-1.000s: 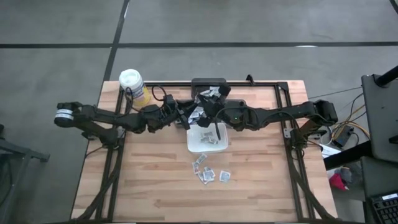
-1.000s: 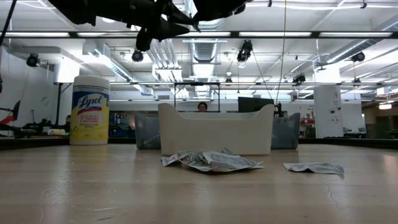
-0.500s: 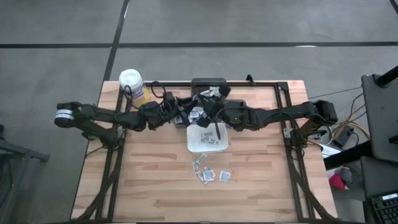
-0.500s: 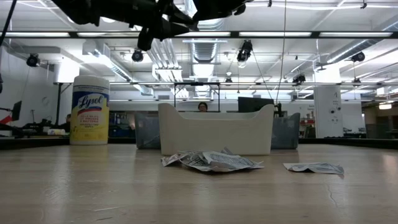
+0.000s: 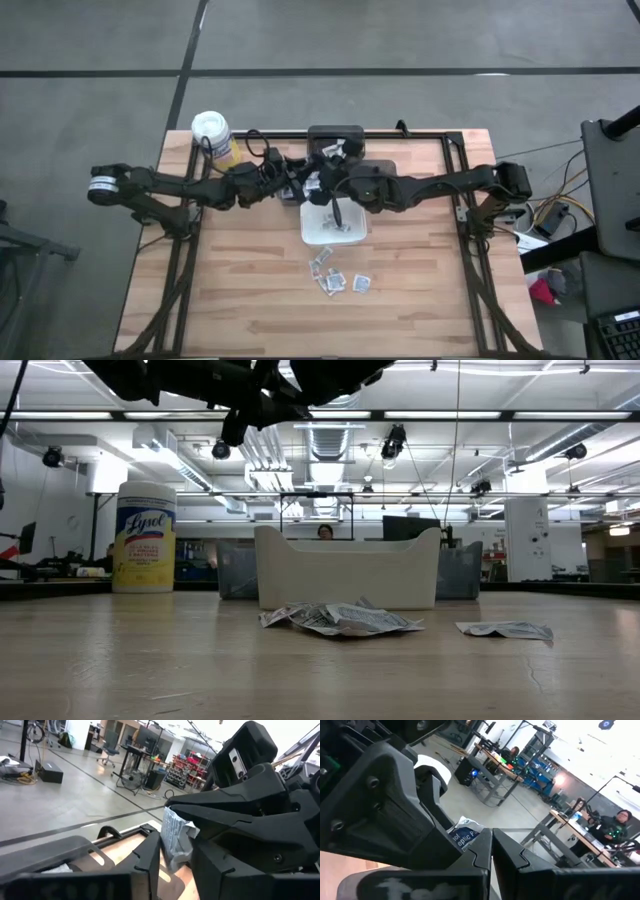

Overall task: Pick & Place First Aid Supplies
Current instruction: Put the alcohol pad into the left black bin, then put the ointment pack into the white bin

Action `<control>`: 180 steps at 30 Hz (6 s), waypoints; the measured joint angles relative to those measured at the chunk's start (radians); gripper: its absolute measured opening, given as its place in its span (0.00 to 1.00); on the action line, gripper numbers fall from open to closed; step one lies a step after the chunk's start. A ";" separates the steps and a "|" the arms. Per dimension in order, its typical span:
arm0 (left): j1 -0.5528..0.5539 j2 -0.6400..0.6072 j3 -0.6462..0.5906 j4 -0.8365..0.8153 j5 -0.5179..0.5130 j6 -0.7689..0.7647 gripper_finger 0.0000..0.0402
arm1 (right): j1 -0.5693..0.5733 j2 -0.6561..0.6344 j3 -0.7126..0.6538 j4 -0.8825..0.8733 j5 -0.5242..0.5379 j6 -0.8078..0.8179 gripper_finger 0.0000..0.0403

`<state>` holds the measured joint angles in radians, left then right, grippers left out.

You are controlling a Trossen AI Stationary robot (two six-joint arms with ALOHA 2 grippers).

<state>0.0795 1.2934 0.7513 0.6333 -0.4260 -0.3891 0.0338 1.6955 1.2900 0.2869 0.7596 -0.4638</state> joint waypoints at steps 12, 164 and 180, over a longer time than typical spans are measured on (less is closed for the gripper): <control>0.006 0.000 -0.002 -0.036 0.049 0.028 0.01 | 0.002 0.002 0.000 -0.022 -0.006 0.000 0.02; -0.480 0.111 0.320 -1.029 0.024 -0.446 0.34 | -0.233 -1.110 -0.862 -0.362 -1.048 0.734 0.02; -0.606 0.379 0.322 -0.852 0.064 -0.630 0.34 | -0.232 -1.321 -1.119 -0.078 -1.048 0.836 0.02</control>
<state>-0.5262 1.6728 1.0734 -0.2190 -0.3623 -1.0191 -0.1986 0.3749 0.1712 0.2090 -0.2882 0.3725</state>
